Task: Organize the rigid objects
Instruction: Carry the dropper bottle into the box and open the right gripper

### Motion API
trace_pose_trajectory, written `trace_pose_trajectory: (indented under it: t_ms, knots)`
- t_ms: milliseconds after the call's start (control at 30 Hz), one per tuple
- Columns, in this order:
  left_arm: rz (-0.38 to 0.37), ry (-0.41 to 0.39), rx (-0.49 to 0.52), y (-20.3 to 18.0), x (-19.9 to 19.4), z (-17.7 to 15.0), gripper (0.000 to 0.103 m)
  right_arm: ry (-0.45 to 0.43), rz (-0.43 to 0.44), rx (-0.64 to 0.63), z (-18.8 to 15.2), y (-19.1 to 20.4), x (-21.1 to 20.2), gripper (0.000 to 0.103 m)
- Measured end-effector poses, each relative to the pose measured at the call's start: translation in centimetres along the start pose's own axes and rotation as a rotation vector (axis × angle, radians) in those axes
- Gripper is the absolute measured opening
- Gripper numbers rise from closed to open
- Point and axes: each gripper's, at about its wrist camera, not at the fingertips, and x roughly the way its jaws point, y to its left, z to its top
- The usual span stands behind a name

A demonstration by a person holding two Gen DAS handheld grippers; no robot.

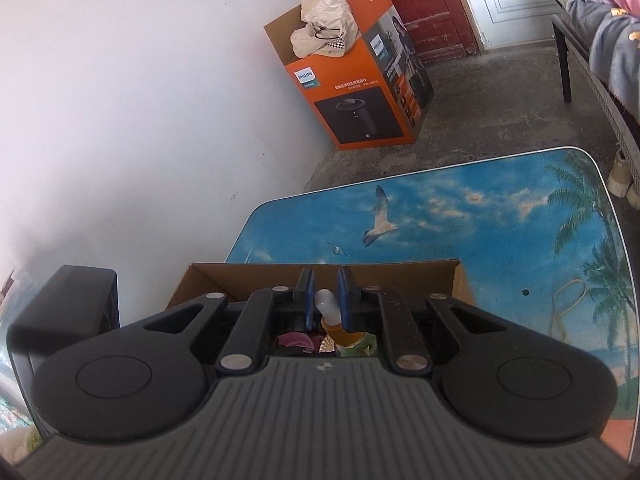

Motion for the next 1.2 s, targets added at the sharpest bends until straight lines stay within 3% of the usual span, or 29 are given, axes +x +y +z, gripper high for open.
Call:
trace_pose_trajectory:
  t_ms: [233,567,667,967,1200]
  knots:
    - [-0.015,0.085,-0.058,1.0,2.5,0.4,0.033,0.037,-0.01,0.014,-0.6,-1.8,2.4,0.011]
    - [-0.006,0.08,-0.068,1.0,2.4,0.2,0.037,0.024,0.004,0.015,-0.7,-1.7,2.2,0.01]
    - [-0.006,0.07,-0.058,0.6,1.7,-0.1,0.044,0.007,0.011,0.025,-0.6,-1.4,1.3,0.012]
    - [0.023,-0.046,0.021,-1.7,-3.9,-2.2,0.066,-0.09,0.031,0.057,-1.5,1.3,-5.1,0.014]
    - [0.074,-0.126,0.023,-2.0,-9.9,-5.0,0.078,-0.21,0.042,0.028,-4.9,5.2,-12.8,0.028]
